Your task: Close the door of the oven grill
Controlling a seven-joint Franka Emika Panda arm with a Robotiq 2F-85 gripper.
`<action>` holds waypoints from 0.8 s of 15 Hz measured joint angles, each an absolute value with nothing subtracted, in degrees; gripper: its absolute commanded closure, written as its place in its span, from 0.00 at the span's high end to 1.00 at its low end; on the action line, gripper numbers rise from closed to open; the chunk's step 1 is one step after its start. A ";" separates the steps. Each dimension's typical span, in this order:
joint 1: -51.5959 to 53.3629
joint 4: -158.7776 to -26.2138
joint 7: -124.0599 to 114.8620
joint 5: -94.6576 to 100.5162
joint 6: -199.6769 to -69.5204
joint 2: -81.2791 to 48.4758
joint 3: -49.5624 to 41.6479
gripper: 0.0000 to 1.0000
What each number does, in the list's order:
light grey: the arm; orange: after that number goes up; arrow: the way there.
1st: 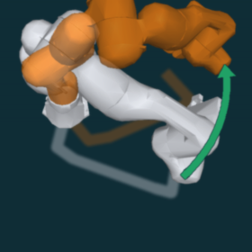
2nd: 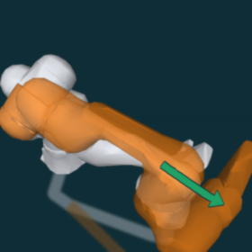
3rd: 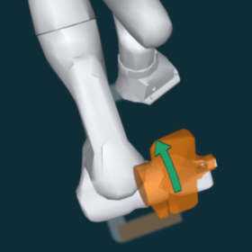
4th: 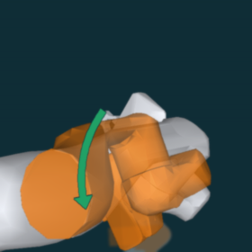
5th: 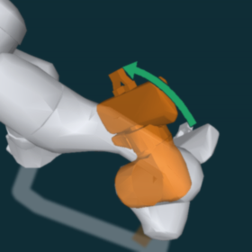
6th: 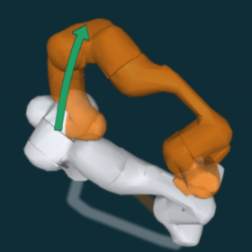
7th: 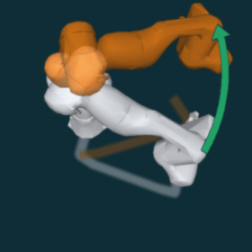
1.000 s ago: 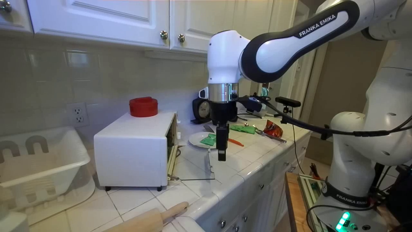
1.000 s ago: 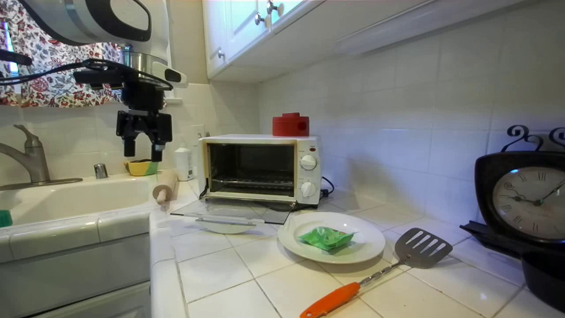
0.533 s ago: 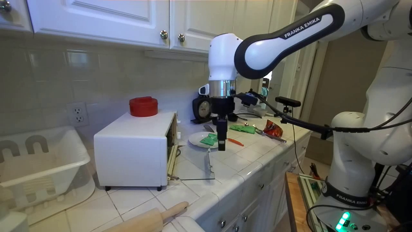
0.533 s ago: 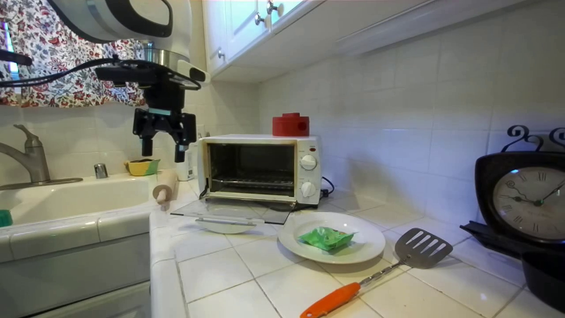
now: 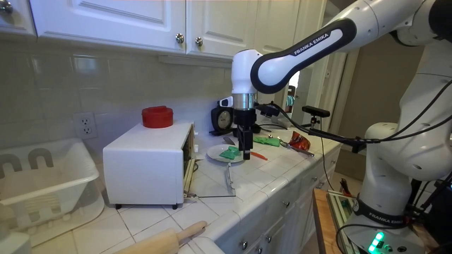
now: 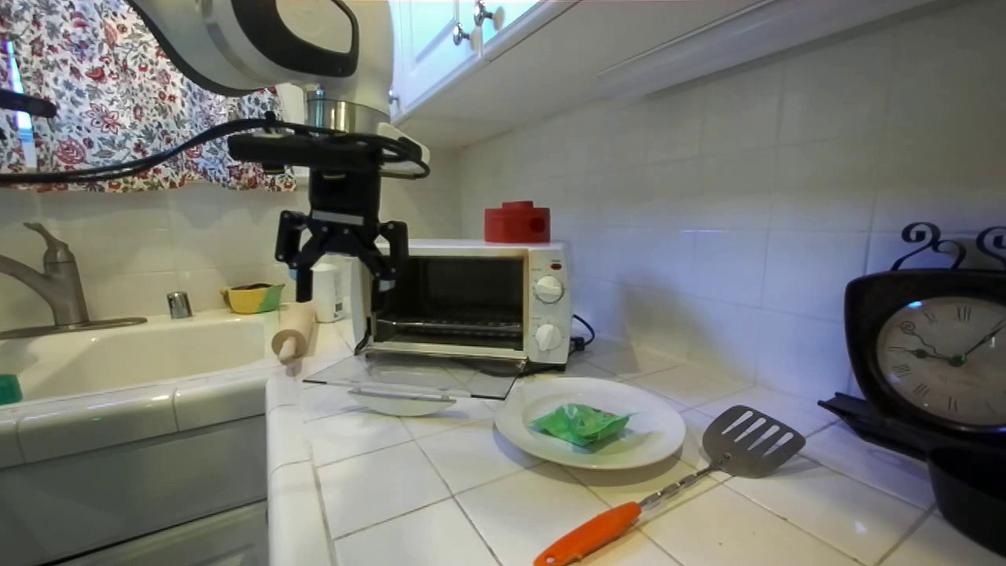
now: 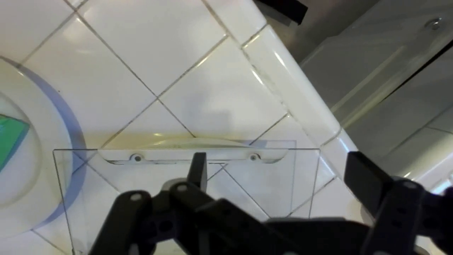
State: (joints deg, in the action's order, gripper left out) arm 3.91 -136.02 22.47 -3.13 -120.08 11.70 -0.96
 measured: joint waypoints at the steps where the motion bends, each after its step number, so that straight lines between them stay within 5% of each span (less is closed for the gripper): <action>1: 3.59 -136.59 23.40 -2.37 -121.79 11.29 -1.23 1.00; 12: -0.68 -141.95 24.79 -3.34 -142.85 5.58 -5.89 1.00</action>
